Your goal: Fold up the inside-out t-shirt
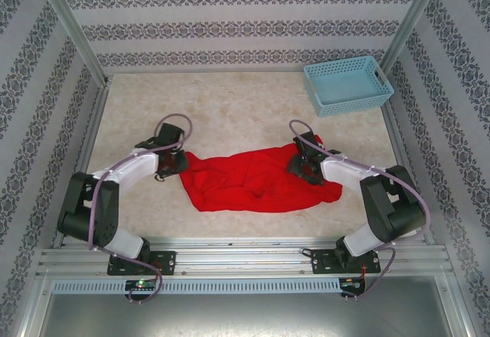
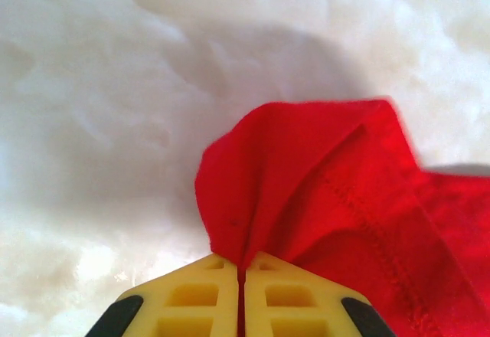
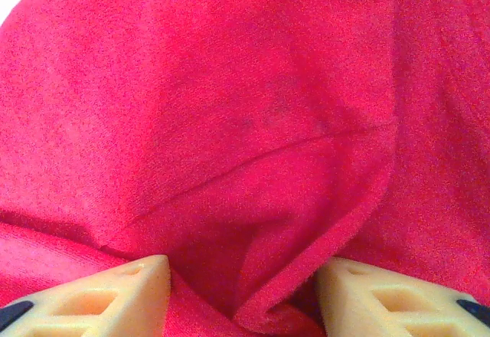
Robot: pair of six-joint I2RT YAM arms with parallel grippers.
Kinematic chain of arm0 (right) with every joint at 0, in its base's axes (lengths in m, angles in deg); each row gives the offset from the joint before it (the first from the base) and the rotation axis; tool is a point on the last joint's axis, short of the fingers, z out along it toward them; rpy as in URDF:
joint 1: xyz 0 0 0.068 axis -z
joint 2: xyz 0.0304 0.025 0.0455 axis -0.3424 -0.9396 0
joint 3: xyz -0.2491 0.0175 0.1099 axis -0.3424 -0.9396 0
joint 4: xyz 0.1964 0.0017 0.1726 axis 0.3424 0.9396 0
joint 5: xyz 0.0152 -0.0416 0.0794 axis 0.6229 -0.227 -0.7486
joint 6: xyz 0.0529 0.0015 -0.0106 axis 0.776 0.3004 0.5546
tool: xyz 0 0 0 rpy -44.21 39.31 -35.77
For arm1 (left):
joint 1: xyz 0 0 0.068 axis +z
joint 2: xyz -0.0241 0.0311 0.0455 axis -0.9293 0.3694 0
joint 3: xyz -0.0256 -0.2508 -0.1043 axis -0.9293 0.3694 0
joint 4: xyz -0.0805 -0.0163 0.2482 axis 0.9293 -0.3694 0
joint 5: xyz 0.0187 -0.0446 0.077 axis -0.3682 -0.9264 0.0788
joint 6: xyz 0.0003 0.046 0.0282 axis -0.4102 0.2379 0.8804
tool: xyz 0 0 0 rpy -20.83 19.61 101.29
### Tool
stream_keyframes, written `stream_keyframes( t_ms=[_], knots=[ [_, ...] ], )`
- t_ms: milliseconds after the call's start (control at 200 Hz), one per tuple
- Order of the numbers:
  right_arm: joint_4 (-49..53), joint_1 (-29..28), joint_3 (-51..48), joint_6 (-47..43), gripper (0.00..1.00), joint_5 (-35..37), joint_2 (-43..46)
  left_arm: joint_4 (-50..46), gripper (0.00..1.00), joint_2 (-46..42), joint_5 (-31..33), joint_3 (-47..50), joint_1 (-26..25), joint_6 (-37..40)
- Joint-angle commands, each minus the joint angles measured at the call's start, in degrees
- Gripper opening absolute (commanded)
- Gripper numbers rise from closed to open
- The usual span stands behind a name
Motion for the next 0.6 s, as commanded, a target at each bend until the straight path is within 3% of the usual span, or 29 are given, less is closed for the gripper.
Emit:
stream_keyframes(
  t_ms=[0, 55, 210, 330, 435, 520, 595],
  knots=[
    [1.81, 0.93, 2.92, -0.93, 0.55, 0.47, -3.43, 8.66, 0.12, -1.6, -11.35, 2.06, 6.21, -1.38],
    [2.21, 1.47, 4.3, -1.11, 0.55, 0.83, -4.05, 7.12, 0.24, -1.34, -10.38, 1.73, 8.03, -2.27],
    [2.68, 1.85, 5.75, -2.75, 0.56, 1.25, -2.7, -6.64, 0.53, -6.17, 6.0, -1.59, 4.0, -1.68],
    [2.72, 1.08, 5.23, -3.23, 0.57, 2.37, -0.96, -12.72, 0.73, -10.22, 15.59, -4.94, -9.09, -1.54],
    [2.32, 0.93, 4.75, -2.56, 0.59, 2.2, -1.01, -16.24, 0.9, -5.38, 22.41, -10.67, -23.11, -2.72],
    [1.79, 1.04, 4.08, -1.93, 0.59, 2.31, -1.2, -16.95, 0.99, 1.34, 24.96, -14.51, -29.25, -3.33],
    [0.9, 1.11, 3.45, -1.44, 0.6, 1.32, -1.3, -17.67, 1.0, 7.43, 26.52, -17.99, -31.92, -3.59]
  ],
)
